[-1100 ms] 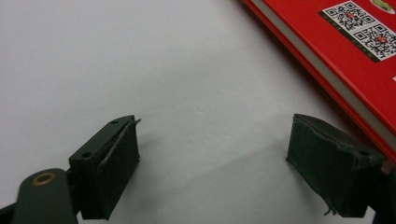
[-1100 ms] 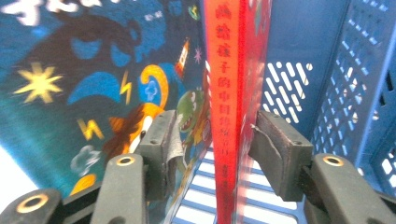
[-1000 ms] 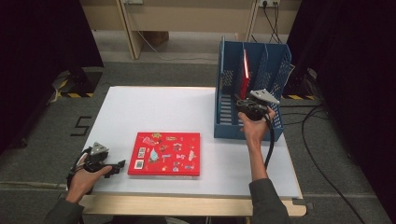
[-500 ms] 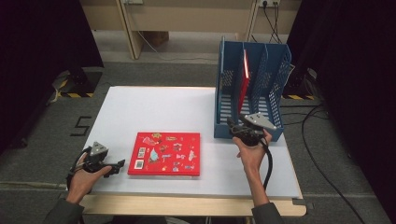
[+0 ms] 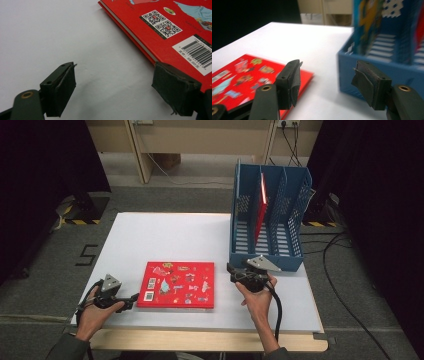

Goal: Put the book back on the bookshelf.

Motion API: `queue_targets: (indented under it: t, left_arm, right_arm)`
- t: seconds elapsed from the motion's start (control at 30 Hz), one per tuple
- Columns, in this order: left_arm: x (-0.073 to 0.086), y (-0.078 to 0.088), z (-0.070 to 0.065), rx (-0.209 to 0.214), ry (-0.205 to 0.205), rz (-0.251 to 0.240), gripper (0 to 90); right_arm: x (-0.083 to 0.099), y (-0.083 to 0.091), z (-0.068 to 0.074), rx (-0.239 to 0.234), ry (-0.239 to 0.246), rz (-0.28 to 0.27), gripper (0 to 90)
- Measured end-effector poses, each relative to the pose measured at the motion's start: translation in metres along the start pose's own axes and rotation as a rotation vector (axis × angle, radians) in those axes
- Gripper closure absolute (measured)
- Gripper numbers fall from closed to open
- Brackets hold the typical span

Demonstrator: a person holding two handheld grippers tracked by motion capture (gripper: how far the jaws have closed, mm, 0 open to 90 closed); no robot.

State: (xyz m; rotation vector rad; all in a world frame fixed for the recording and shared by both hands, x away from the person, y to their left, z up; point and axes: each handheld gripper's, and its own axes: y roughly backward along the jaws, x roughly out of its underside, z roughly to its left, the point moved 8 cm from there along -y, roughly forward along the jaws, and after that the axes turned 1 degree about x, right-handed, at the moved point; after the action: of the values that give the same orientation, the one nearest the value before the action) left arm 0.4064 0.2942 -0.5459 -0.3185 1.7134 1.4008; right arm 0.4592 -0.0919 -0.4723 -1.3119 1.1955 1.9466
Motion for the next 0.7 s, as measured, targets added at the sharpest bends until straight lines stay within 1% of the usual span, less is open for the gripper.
queue_targets:
  t: [0.1, 0.17, 0.2, 0.23, 0.27, 0.3, 0.37, 0.43, 0.5, 0.57, 0.6, 0.7]
  left_arm:
    - [0.000, 0.001, -0.001, -0.002, -0.008, -0.002, 18.0]
    - [-0.001, 0.001, -0.001, -0.001, -0.012, -0.004, 18.7]
    - [-0.001, 0.001, -0.001, -0.001, -0.012, -0.008, 19.2]
    - [-0.002, 0.002, -0.002, -0.002, -0.011, -0.016, 20.5]
    - [-0.002, 0.002, -0.002, -0.002, -0.011, -0.016, 20.8]
    - [-0.002, 0.002, -0.002, -0.005, -0.014, -0.014, 20.8]
    - [-0.002, 0.002, -0.003, -0.005, -0.012, -0.016, 21.0]
    - [-0.002, 0.002, -0.004, -0.005, -0.016, -0.017, 22.8]
    - [-0.002, 0.002, -0.006, 0.003, -0.014, -0.020, 23.9]
    - [-0.002, 0.003, -0.009, 0.008, -0.023, -0.015, 23.8]
    - [-0.002, 0.002, -0.011, 0.015, -0.026, -0.023, 23.3]
    - [-0.003, 0.002, -0.016, 0.030, -0.031, -0.020, 22.5]
  right_arm:
    - [0.008, -0.003, 0.007, -0.015, 0.005, 0.031, 37.9]
    - [0.011, -0.003, 0.012, -0.028, -0.009, 0.030, 38.0]
    - [0.012, -0.002, 0.013, -0.034, -0.005, 0.034, 38.1]
    - [0.015, -0.002, 0.016, -0.046, -0.013, 0.044, 38.1]
    - [0.015, -0.002, 0.016, -0.046, -0.013, 0.044, 38.1]
    - [0.016, -0.002, 0.017, -0.049, -0.020, 0.047, 38.1]
    - [0.023, -0.003, 0.021, -0.068, -0.038, 0.071, 38.0]
    - [0.028, -0.004, 0.025, -0.084, -0.052, 0.086, 38.0]
    - [0.032, -0.006, 0.029, -0.094, -0.044, 0.101, 38.0]
    - [0.033, -0.007, 0.031, -0.095, -0.037, 0.114, 38.0]
    - [0.035, -0.007, 0.034, -0.100, -0.031, 0.128, 38.0]
    - [0.038, -0.009, 0.035, -0.105, -0.031, 0.134, 38.0]
